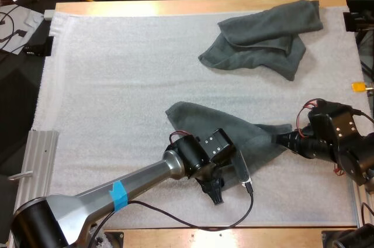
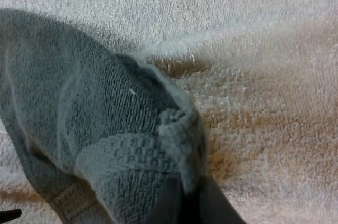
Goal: Pick towel from pile, fold and stack
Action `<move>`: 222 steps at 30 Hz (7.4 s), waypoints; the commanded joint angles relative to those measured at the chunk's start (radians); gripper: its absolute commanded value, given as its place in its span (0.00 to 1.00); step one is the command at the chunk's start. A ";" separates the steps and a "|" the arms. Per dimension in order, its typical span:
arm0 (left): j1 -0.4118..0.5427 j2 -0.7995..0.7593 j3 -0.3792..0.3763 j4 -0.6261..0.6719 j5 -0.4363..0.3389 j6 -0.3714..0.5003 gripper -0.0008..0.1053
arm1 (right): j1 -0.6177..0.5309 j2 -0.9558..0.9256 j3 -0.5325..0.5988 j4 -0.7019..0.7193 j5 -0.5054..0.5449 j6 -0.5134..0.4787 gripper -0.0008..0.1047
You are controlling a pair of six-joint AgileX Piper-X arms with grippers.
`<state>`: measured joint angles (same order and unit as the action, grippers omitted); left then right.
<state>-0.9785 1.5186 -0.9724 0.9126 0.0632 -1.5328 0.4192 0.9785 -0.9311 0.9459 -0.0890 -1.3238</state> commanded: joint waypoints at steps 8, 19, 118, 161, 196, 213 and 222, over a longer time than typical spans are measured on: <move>-0.015 0.084 -0.002 -0.056 0.066 0.011 0.44 | -0.002 -0.007 -0.003 0.022 0.000 -0.005 0.01; -0.034 0.175 -0.001 -0.072 0.052 0.007 0.42 | -0.001 -0.008 -0.002 0.028 -0.001 -0.005 0.01; 0.578 -0.186 -0.034 -0.138 0.028 -0.004 0.01 | 0.145 0.374 -0.105 -0.338 0.222 0.251 0.01; 0.631 -0.381 -0.099 0.023 -0.003 -0.075 0.64 | 0.036 0.196 -0.103 -0.334 0.134 -0.095 0.62; 0.624 -0.901 0.088 0.473 0.176 -0.269 0.63 | 0.419 -0.260 0.084 0.225 0.214 0.240 0.62; 0.628 -0.880 0.195 0.406 0.209 -0.268 0.63 | 0.343 -0.098 0.412 -0.225 0.116 0.350 0.49; 0.629 -0.892 0.205 0.400 0.238 -0.279 0.63 | 0.358 0.038 0.429 -0.329 0.122 0.418 0.51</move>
<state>-0.3495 0.6337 -0.7711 1.3267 0.2847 -1.8002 0.7780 0.9622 -0.5114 0.6589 0.0343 -0.9340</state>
